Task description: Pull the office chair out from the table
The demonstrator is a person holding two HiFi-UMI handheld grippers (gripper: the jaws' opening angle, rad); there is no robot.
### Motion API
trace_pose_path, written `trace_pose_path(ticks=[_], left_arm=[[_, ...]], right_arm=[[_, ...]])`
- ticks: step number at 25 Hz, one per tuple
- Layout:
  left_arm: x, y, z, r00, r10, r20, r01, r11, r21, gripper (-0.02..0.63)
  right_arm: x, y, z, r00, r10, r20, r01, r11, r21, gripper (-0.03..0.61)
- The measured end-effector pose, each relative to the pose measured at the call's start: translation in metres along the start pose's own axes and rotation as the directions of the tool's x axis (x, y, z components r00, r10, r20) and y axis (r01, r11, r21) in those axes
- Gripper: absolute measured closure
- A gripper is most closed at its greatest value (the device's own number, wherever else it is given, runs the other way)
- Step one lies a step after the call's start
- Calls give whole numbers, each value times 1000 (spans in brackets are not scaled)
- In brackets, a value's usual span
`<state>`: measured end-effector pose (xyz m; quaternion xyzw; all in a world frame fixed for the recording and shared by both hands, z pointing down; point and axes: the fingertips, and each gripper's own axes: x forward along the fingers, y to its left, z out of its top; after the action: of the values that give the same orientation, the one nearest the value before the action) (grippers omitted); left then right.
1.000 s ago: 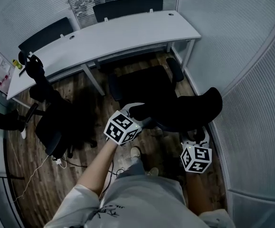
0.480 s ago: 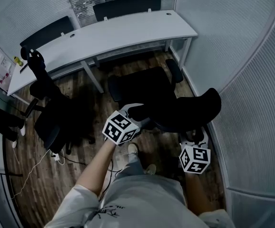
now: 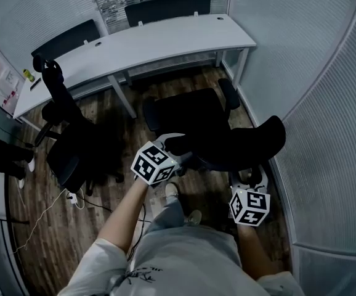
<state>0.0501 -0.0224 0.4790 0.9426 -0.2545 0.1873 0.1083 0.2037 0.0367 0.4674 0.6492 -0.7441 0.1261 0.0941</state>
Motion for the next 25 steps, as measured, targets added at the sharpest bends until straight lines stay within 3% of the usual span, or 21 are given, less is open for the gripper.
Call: trace_pose_path(ticks=[25], left_arm=[[-25, -29, -17, 1000, -31, -7, 31, 1000, -6, 390]], right_arm=[[-43, 19, -17, 999, -53, -3, 53, 998, 13, 298]])
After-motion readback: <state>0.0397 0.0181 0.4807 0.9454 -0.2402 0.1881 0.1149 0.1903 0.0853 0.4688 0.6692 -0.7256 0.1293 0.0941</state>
